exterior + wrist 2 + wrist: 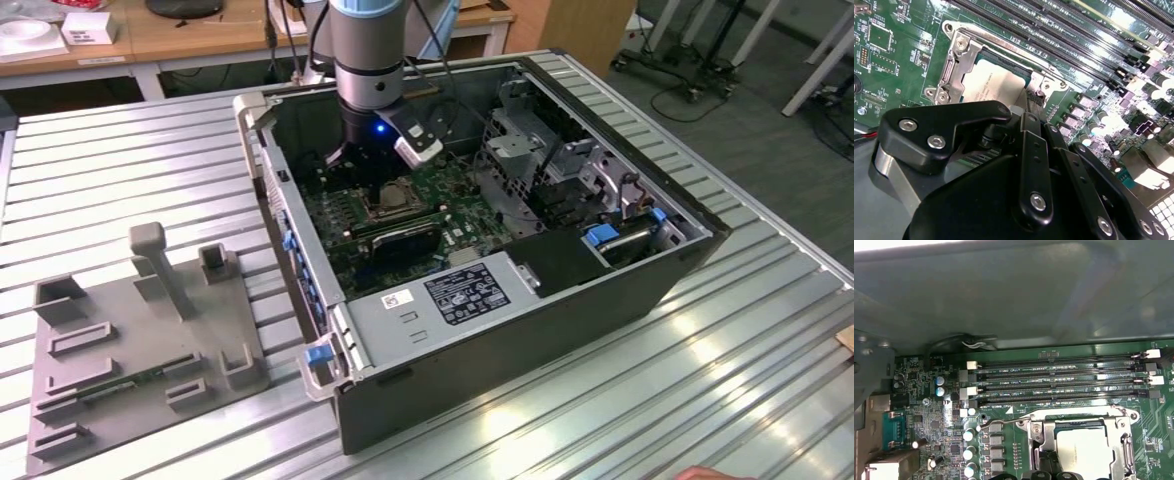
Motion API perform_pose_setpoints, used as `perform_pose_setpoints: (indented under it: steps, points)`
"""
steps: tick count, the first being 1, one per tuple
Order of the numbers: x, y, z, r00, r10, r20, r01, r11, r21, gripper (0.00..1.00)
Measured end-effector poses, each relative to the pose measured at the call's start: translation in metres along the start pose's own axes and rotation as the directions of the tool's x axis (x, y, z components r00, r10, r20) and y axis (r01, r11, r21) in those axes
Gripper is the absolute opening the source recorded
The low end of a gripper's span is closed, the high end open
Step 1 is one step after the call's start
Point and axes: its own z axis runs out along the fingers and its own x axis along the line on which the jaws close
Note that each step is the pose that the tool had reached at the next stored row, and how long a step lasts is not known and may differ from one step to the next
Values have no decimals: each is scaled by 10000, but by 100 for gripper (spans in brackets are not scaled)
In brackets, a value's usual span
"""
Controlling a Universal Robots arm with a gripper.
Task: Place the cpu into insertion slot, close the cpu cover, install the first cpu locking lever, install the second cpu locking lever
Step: 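Close the cpu cover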
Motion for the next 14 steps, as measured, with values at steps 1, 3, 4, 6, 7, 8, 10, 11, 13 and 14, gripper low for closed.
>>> perform_pose_setpoints:
  steps: [1,3,4,6,7,8,10,11,13,14]
  points:
    - [0,0,0,10000,0,0,0,10000,0,10]
    - [1,0,13,10000,1,3,-1,10000,-11,10]
    - [2,0,22,10000,1,2,-1,10000,-11,10]
    - [4,-2,28,10000,0,-2,0,10000,-5,10]
    - [4,-2,28,10000,0,-3,0,10000,-5,10]
    - [4,-2,28,10000,1,-2,-1,10000,-5,10]
    - [3,-1,30,10000,1,-1,-1,10000,-8,10]
    - [3,-1,30,10000,1,-1,-1,10000,-8,10]
    - [5,-3,39,10000,1,-6,-1,10000,0,10]
    - [6,-5,46,10000,1,-10,-1,10000,7,10]
